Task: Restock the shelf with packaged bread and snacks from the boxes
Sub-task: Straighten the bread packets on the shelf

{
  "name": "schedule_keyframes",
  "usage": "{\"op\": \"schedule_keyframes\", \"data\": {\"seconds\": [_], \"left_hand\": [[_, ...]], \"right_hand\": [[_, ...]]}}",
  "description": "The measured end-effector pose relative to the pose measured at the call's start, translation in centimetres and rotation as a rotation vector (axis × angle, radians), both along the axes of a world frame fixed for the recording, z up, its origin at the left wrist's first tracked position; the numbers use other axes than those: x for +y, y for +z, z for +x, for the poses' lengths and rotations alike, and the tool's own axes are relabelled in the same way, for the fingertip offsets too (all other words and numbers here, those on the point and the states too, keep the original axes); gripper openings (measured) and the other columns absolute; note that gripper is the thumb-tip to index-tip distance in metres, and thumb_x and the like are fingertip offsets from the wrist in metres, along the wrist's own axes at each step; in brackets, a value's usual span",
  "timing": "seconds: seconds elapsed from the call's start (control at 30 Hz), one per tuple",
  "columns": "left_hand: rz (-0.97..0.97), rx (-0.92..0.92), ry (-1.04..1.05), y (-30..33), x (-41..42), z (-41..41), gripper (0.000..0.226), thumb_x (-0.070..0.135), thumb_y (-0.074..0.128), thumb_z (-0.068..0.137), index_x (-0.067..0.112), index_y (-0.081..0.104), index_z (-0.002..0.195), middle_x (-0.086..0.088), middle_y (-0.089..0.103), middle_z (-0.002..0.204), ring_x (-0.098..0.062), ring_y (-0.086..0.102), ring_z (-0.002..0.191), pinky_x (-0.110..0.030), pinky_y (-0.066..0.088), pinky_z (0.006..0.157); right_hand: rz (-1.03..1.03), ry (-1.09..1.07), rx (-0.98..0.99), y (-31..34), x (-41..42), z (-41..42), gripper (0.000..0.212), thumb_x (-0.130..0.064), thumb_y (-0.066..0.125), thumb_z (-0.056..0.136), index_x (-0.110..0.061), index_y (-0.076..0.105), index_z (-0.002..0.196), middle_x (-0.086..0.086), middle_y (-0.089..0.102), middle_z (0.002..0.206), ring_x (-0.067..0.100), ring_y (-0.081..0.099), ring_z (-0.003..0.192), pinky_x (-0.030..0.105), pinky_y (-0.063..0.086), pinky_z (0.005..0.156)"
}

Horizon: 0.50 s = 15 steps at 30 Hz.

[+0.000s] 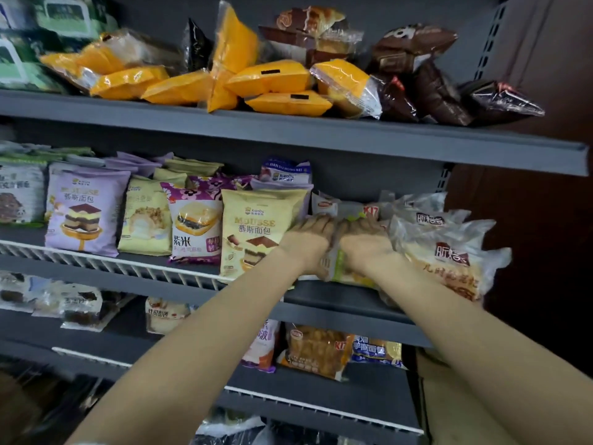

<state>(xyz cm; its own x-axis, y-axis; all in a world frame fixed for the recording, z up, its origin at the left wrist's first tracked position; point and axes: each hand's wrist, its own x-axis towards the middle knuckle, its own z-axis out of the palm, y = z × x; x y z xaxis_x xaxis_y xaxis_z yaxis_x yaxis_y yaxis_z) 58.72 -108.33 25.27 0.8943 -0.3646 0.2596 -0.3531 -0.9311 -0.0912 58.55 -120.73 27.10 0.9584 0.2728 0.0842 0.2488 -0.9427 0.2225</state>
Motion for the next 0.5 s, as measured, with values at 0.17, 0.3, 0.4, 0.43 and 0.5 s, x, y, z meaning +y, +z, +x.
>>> {"op": "schedule_keyframes", "data": {"seconds": [0.17, 0.3, 0.4, 0.43, 0.5], "left_hand": [[0.021, -0.330, 0.114, -2.0, -0.9, 1.6, 0.047, 0.017, 0.080, 0.036, 0.008, 0.071, 0.081, -0.008, 0.066, 0.072, -0.026, 0.065, 0.061, -0.023, 0.049, 0.051], [0.064, -0.245, 0.205, -2.1, -1.8, 2.4, 0.062, 0.027, 0.073, 0.063, 0.004, 0.059, 0.119, -0.017, 0.061, 0.112, -0.033, 0.061, 0.103, -0.032, 0.052, 0.089], [0.080, -0.001, 0.253, -1.0, -2.2, 2.5, 0.087, 0.032, 0.062, 0.082, 0.003, 0.012, 0.147, -0.018, 0.021, 0.149, -0.034, 0.019, 0.140, -0.036, 0.014, 0.119], [0.075, 0.051, 0.258, -0.4, -2.4, 2.4, 0.092, 0.031, 0.064, 0.080, 0.004, 0.008, 0.148, -0.017, 0.016, 0.150, -0.033, 0.014, 0.141, -0.035, 0.009, 0.119], [0.045, 0.093, 0.239, 0.6, -2.2, 2.1, 0.098, 0.025, 0.072, 0.075, 0.006, 0.009, 0.148, -0.015, 0.017, 0.150, -0.031, 0.013, 0.142, -0.033, 0.009, 0.119]], "right_hand": [[0.110, 0.090, -0.287, -3.4, 0.4, 2.1, 0.038, -0.008, 0.035, 0.071, -0.007, 0.072, 0.078, 0.011, 0.066, 0.073, 0.028, 0.065, 0.068, 0.030, 0.054, 0.062], [0.154, 0.093, -0.340, -4.9, 0.7, 3.2, 0.036, -0.007, 0.034, 0.072, -0.007, 0.069, 0.082, 0.012, 0.065, 0.073, 0.028, 0.064, 0.067, 0.031, 0.055, 0.063], [0.238, 0.070, -0.198, -4.4, 0.6, 3.6, 0.036, -0.013, 0.036, 0.072, -0.005, 0.069, 0.083, 0.014, 0.066, 0.077, 0.029, 0.066, 0.071, 0.032, 0.057, 0.062], [0.267, 0.074, -0.163, -4.3, 0.6, 3.8, 0.031, -0.017, 0.046, 0.070, -0.005, 0.070, 0.084, 0.014, 0.067, 0.078, 0.029, 0.066, 0.073, 0.032, 0.057, 0.062], [0.308, 0.050, -0.164, -4.8, 0.5, 4.4, 0.035, -0.024, 0.070, 0.056, -0.004, 0.072, 0.084, 0.013, 0.068, 0.079, 0.026, 0.068, 0.074, 0.029, 0.056, 0.060]]}}
